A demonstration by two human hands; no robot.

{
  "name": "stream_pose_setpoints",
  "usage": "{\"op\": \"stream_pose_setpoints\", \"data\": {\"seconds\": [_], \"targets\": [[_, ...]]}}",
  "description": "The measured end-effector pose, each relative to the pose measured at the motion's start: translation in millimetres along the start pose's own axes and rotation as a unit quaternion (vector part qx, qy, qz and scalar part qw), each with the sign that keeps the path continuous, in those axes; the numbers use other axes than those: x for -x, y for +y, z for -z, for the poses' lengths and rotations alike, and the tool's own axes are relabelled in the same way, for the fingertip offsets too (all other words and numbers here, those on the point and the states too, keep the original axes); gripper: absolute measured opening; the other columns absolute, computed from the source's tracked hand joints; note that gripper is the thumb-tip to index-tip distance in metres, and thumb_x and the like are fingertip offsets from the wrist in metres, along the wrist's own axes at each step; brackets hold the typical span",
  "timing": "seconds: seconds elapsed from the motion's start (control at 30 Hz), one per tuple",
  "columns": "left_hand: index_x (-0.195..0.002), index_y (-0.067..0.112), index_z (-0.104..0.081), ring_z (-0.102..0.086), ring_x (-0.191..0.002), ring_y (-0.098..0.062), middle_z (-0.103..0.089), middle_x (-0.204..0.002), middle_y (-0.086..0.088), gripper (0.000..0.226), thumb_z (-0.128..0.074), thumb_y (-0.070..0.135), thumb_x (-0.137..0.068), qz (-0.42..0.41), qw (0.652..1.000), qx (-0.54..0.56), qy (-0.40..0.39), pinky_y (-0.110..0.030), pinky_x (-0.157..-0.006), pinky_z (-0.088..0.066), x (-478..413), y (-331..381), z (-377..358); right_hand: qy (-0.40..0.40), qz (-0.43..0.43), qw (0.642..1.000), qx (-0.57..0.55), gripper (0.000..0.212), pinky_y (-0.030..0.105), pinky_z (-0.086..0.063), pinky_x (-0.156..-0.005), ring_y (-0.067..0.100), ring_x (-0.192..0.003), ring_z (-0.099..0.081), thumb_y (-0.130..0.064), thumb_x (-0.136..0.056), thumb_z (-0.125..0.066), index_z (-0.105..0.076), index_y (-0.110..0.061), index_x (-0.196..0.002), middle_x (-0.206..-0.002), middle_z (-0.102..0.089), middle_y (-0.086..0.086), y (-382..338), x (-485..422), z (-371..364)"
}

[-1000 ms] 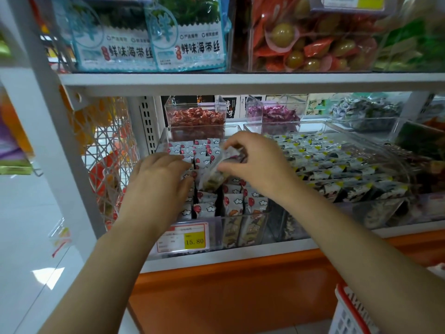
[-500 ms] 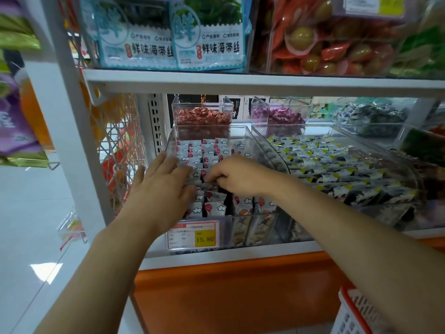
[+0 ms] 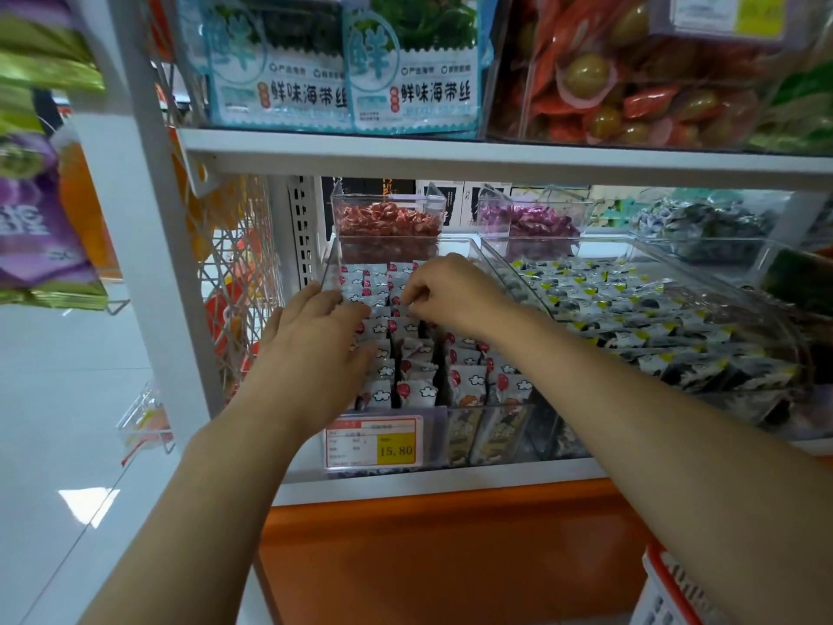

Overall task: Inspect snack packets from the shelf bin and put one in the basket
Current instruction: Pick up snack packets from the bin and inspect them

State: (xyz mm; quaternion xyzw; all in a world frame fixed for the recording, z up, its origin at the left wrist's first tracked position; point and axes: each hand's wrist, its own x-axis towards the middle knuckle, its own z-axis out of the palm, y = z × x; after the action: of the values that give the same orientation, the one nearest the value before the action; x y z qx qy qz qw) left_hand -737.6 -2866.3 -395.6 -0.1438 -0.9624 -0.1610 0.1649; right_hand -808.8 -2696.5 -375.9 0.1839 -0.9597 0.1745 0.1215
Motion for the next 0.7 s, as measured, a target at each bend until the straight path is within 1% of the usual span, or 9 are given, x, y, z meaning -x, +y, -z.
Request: {"op": "stream_pose_setpoints", "data": {"seconds": [0.07, 0.17, 0.3, 0.37, 0.43, 0.5, 0.57, 0.63, 0.7], "targets": [[-0.141, 0.025, -0.037, -0.008, -0.144, -0.021, -0.030, -0.151, -0.003, 0.049, -0.047, 0.034, -0.094, -0.004, 1.000, 0.001, 0.007, -0.041, -0.117, -0.008, 0.3, 0.1, 0.9, -0.025, 0.003, 0.999, 0.046, 0.014, 0.035, -0.045, -0.091, 0.019, -0.112, -0.049, -0.020, -0.085, -0.067, -0.071, -0.017, -0.098, -0.108, -0.066, 0.004, -0.7, -4.9, -4.8], [-0.140, 0.022, -0.040, -0.012, -0.143, -0.023, -0.033, -0.149, -0.004, 0.048, -0.048, 0.031, -0.094, -0.006, 1.000, 0.004, 0.018, -0.039, -0.116, -0.009, 0.0, 1.1, 2.6, -0.030, 0.015, 0.997, 0.069, 0.008, 0.034, -0.041, -0.087, 0.019, -0.112, -0.045, -0.021, -0.085, -0.066, -0.070, -0.017, -0.090, -0.104, -0.066, 0.001, -2.3, -6.6, -7.8], [-0.139, 0.020, -0.043, -0.017, -0.140, -0.023, -0.035, -0.147, -0.005, 0.046, -0.050, 0.027, -0.093, -0.004, 0.999, 0.011, 0.038, -0.036, -0.114, -0.013, 0.6, 5.5, 4.2, 0.024, 0.004, 0.997, -0.080, 0.011, 0.028, -0.045, -0.077, 0.015, -0.085, -0.057, -0.010, -0.090, -0.057, -0.066, -0.005, -0.086, -0.095, -0.067, 0.007, -4.6, -1.8, 7.4], [-0.137, 0.019, -0.045, -0.020, -0.138, -0.024, -0.037, -0.146, -0.006, 0.045, -0.050, 0.025, -0.093, -0.003, 0.999, 0.015, 0.046, -0.035, -0.112, -0.014, 0.8, 7.9, 4.8, 0.052, 0.008, 0.993, -0.101, 0.010, 0.028, -0.045, -0.077, 0.014, -0.082, -0.056, -0.009, -0.091, -0.056, -0.064, -0.005, -0.088, -0.094, -0.065, 0.006, -2.4, 1.5, 13.3], [-0.136, 0.018, -0.047, -0.022, -0.136, -0.024, -0.039, -0.144, -0.007, 0.044, -0.050, 0.024, -0.093, -0.001, 0.999, 0.018, 0.050, -0.034, -0.111, -0.016, 0.4, 10.1, 4.3, 0.038, 0.016, 0.997, -0.064, 0.010, 0.028, -0.045, -0.079, 0.013, -0.085, -0.056, -0.011, -0.090, -0.057, -0.066, -0.006, -0.093, -0.097, -0.065, 0.003, 0.9, 2.8, 11.8], [-0.136, 0.017, -0.047, -0.022, -0.135, -0.024, -0.040, -0.143, -0.007, 0.043, -0.050, 0.022, -0.093, 0.001, 0.999, 0.019, 0.050, -0.034, -0.110, -0.017, -0.3, 11.5, 2.7, -0.005, 0.013, 1.000, 0.005, 0.014, 0.028, -0.044, -0.080, 0.014, -0.091, -0.057, -0.017, -0.090, -0.060, -0.068, -0.011, -0.099, -0.103, -0.065, 0.001, 3.4, 0.7, 2.6], [-0.135, 0.016, -0.048, -0.023, -0.135, -0.024, -0.040, -0.143, -0.008, 0.042, -0.051, 0.020, -0.093, 0.002, 0.998, 0.027, 0.051, -0.034, -0.109, -0.017, -1.5, 12.5, 0.8, -0.041, 0.004, 0.998, 0.058, 0.015, 0.034, -0.047, -0.086, 0.020, -0.099, -0.058, -0.024, -0.087, -0.064, -0.070, -0.013, -0.096, -0.103, -0.067, 0.002, 4.2, -3.3, -6.7], [-0.135, 0.016, -0.049, -0.023, -0.135, -0.024, -0.041, -0.142, -0.008, 0.042, -0.052, 0.019, -0.092, 0.001, 0.998, 0.032, 0.053, -0.034, -0.109, -0.017, -2.6, 12.9, -0.5, -0.048, 0.003, 0.997, 0.062, 0.013, 0.036, -0.048, -0.088, 0.022, -0.100, -0.058, -0.025, -0.085, -0.067, -0.071, -0.014, -0.090, -0.099, -0.068, 0.002, 4.0, -5.7, -11.4], [-0.135, 0.016, -0.049, -0.024, -0.134, -0.024, -0.041, -0.142, -0.008, 0.043, -0.052, 0.019, -0.092, -0.001, 0.998, 0.032, 0.057, -0.033, -0.108, -0.017, -3.7, 12.7, -1.5, -0.043, 0.003, 0.999, 0.022, 0.008, 0.030, -0.047, -0.081, 0.019, -0.093, -0.059, -0.020, -0.085, -0.067, -0.069, -0.013, -0.086, -0.098, -0.069, 0.003, 3.5, -5.9, -10.3]]}}
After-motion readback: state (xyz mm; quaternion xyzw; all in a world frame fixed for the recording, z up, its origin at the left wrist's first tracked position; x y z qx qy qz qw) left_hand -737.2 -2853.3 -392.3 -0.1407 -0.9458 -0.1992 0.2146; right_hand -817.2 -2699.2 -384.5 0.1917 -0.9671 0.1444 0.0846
